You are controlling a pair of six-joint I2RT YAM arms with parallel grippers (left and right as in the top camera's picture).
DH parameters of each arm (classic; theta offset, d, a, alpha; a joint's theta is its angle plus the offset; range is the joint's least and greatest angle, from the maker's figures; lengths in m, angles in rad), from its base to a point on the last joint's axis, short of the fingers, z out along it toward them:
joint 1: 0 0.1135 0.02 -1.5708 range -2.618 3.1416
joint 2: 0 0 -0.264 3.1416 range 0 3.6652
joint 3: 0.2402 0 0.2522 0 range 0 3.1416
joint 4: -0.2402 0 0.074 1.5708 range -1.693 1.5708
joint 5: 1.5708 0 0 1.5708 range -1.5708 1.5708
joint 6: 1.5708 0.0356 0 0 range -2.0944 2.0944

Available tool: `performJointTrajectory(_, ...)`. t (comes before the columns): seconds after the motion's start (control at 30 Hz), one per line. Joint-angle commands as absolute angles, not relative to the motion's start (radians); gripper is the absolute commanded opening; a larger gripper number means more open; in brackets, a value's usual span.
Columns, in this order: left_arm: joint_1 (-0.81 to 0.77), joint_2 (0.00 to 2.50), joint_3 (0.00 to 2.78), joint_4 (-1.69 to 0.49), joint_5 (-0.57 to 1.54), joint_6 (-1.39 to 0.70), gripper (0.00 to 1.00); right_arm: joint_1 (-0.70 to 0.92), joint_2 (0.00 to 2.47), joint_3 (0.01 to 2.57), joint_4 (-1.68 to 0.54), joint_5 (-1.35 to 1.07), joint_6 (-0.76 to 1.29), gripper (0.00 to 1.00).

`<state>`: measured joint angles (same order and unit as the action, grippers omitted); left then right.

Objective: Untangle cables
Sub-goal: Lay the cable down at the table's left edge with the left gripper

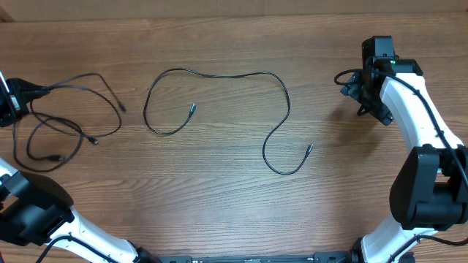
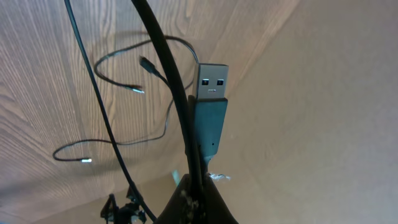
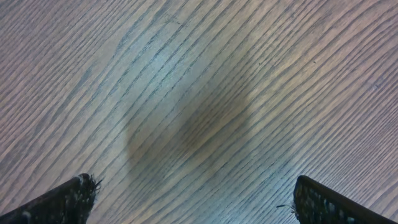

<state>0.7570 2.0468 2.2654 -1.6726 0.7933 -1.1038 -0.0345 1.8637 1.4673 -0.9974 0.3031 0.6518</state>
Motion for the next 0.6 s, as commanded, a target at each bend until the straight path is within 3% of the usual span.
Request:
performJointTrajectory(0.0,0.753,2.041,2.288,-1.675,0.783,-1.103,0.04,-0.034,1.855,1.465,-0.996,0.313,0.659,1.0)
performJointTrajectory(0.3,0.752,2.041,2.286,-1.642,0.27,-1.37,0.05,-0.034,1.855,1.465,-0.996,0.313,0.659,1.0)
performJointTrajectory(0.43,0.751,2.042,2.285,-1.633,0.067,-1.385,0.04,-0.034,1.855,1.465,-0.996,0.313,0.659,1.0)
performJointTrajectory(0.57,0.752,2.042,2.284,-1.627,0.007,-1.384,0.06,-0.034,1.855,1.465,-0.996,0.313,0.659,1.0)
